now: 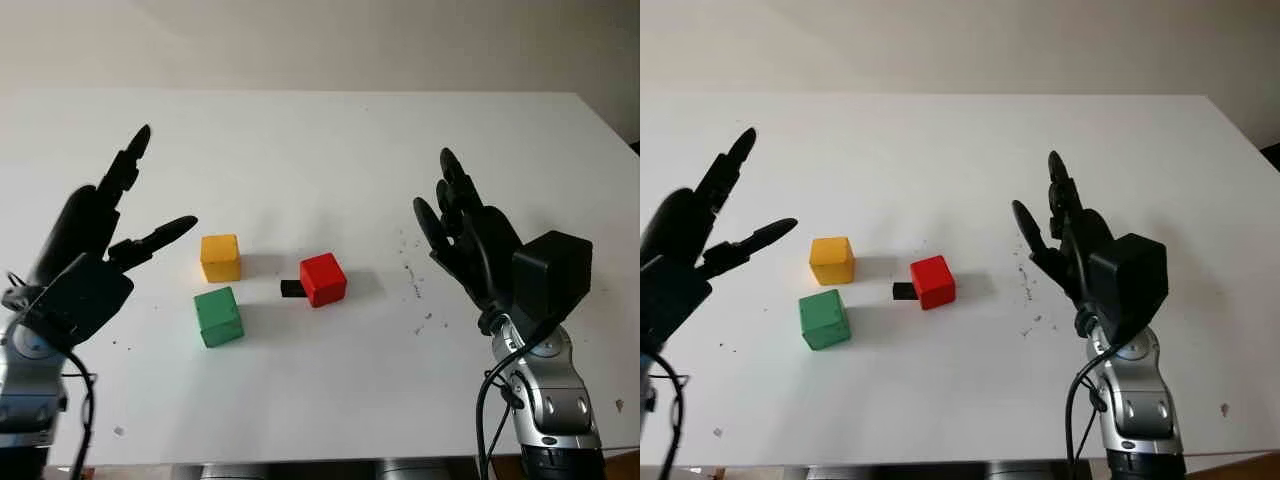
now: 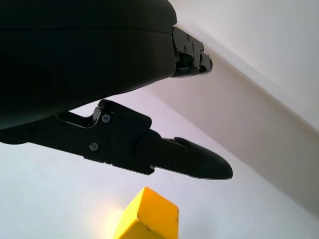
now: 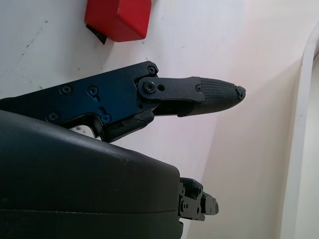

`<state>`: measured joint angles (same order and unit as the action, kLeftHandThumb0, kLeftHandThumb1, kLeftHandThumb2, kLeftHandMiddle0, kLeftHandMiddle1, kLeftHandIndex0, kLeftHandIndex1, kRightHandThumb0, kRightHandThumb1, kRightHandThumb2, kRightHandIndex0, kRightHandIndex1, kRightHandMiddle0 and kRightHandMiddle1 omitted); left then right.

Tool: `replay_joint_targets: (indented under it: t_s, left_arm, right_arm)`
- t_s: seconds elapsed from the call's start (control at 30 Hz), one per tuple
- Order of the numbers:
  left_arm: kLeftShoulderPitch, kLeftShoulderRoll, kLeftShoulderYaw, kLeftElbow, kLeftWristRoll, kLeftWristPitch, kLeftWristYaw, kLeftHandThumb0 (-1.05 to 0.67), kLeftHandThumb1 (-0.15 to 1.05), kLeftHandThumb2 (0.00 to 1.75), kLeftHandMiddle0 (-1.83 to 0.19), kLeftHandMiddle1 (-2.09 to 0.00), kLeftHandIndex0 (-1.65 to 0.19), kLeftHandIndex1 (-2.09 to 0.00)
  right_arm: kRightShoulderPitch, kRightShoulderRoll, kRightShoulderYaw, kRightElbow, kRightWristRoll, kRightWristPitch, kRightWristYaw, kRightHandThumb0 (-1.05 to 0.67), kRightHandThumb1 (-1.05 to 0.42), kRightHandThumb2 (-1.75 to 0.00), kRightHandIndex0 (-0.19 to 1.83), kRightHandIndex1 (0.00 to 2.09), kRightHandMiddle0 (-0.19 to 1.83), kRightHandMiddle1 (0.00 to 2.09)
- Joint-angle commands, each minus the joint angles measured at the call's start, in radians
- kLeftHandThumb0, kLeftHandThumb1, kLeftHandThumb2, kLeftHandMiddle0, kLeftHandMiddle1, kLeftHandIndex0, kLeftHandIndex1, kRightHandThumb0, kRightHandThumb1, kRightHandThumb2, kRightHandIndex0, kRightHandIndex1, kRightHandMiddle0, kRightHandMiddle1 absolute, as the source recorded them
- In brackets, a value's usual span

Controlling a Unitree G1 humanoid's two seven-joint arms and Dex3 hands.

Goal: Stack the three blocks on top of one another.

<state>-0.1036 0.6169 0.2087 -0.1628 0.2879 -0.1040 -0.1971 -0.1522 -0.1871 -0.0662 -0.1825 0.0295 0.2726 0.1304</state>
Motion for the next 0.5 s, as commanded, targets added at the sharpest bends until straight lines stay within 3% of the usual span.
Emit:
replay_joint_targets:
  t_s: [0.0, 0.2, 0.47]
  left_arm:
    - [0.041, 0.053, 0.011, -0.069, 0.031, -0.016, -0.033, -0.76, 1.05, 0.06, -0.14, -0.05, -0.33, -0.12]
    - [0.054, 0.126, 0.009, -0.104, 0.162, -0.046, -0.039, -0.68, 0.98, 0.04, -0.07, -0.03, -0.38, -0.08]
    - [-0.098, 0.148, -0.104, 0.053, 0.334, -0.077, 0.019, -0.73, 0.97, 0.05, -0.07, -0.05, -0.37, -0.05]
  right_arm:
    - [-0.005, 0.001, -0.005, -0.019, 0.005, 0.002, -0.004, -0.69, -1.05, -0.41, -0.16, 0.05, -0.08, 0.05]
    - [-0.014, -0.002, -0.001, -0.004, -0.005, -0.007, -0.003, -0.68, -1.05, -0.42, -0.17, 0.05, -0.06, 0.06]
    - [-0.018, -0.003, -0.002, 0.006, -0.004, -0.023, -0.002, -0.65, -1.05, -0.43, -0.16, 0.05, -0.07, 0.05]
